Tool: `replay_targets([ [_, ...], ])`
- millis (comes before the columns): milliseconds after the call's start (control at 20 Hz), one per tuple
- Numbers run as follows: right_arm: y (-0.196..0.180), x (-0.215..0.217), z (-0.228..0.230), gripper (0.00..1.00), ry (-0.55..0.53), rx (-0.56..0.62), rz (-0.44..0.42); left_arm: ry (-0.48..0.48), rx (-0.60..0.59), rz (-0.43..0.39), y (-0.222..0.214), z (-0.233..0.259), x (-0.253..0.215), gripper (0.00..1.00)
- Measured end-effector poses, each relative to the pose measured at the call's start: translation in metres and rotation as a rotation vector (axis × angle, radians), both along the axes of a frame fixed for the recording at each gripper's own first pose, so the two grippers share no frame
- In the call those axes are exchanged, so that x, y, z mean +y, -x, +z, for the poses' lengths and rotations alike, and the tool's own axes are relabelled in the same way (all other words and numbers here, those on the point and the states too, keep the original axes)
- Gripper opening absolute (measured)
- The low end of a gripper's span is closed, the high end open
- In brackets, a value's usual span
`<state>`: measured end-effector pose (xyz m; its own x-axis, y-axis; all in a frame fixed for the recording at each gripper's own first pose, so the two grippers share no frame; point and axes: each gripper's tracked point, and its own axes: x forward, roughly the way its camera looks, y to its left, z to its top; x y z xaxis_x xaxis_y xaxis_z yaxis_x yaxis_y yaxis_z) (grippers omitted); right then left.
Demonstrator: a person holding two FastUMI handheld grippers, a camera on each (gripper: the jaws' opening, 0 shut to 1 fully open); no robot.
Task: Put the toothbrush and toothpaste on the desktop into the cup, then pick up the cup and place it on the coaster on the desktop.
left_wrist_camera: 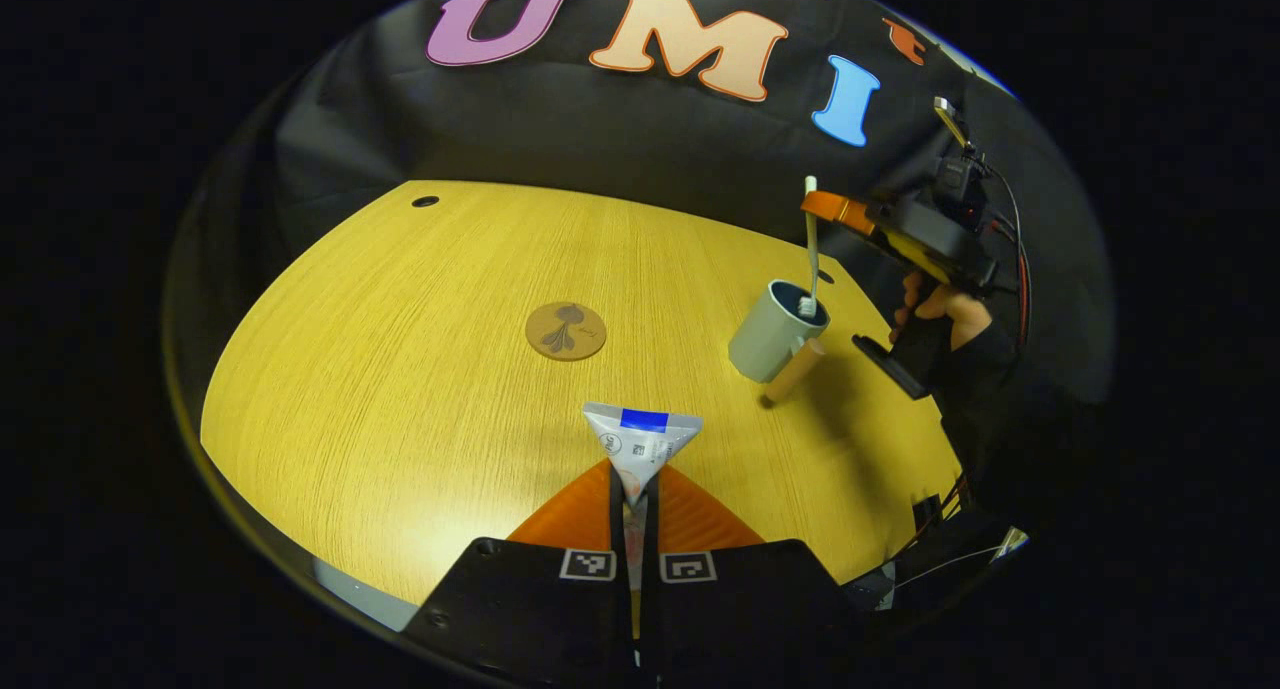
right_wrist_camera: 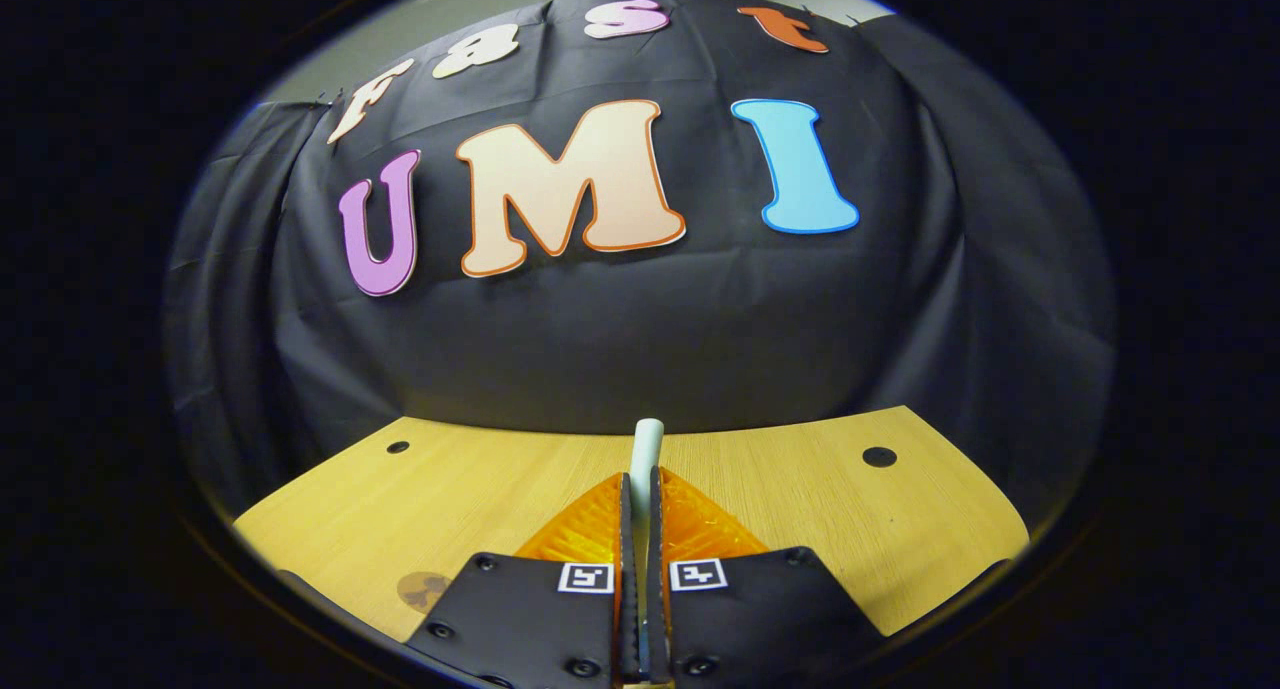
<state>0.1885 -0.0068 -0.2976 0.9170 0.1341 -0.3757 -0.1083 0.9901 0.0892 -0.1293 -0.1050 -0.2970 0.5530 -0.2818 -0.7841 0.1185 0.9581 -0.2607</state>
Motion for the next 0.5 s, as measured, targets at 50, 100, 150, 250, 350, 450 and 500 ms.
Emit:
replay_targets([
  [50,0.003,-0.004,-0.005,0.06,0.018,0.006,-0.015,0.003,-0.003,0.003,-0.003,0.001,-0.002,0.01],
  [100,0.006,-0.008,-0.008,0.06,0.031,0.008,-0.028,0.009,-0.007,0.004,-0.005,0.003,-0.002,0.01],
  [150,0.011,-0.008,-0.011,0.06,0.038,0.012,-0.035,0.013,-0.01,0.001,-0.007,0.004,-0.004,0.01],
  [250,0.023,-0.006,-0.016,0.06,0.052,0.031,-0.029,0.016,-0.021,-0.007,-0.012,0.004,-0.008,0.01],
  [350,0.036,-0.002,-0.018,0.11,0.071,0.043,0.002,0.024,-0.026,-0.018,-0.015,0.003,-0.011,0.01],
  [450,0.048,-0.003,-0.022,0.31,0.084,0.054,0.017,0.036,-0.028,-0.029,-0.017,0.005,-0.013,0.01],
  [500,0.057,-0.003,-0.021,0.48,0.074,0.064,0.024,0.042,-0.028,-0.034,-0.018,0.003,-0.015,0.01],
])
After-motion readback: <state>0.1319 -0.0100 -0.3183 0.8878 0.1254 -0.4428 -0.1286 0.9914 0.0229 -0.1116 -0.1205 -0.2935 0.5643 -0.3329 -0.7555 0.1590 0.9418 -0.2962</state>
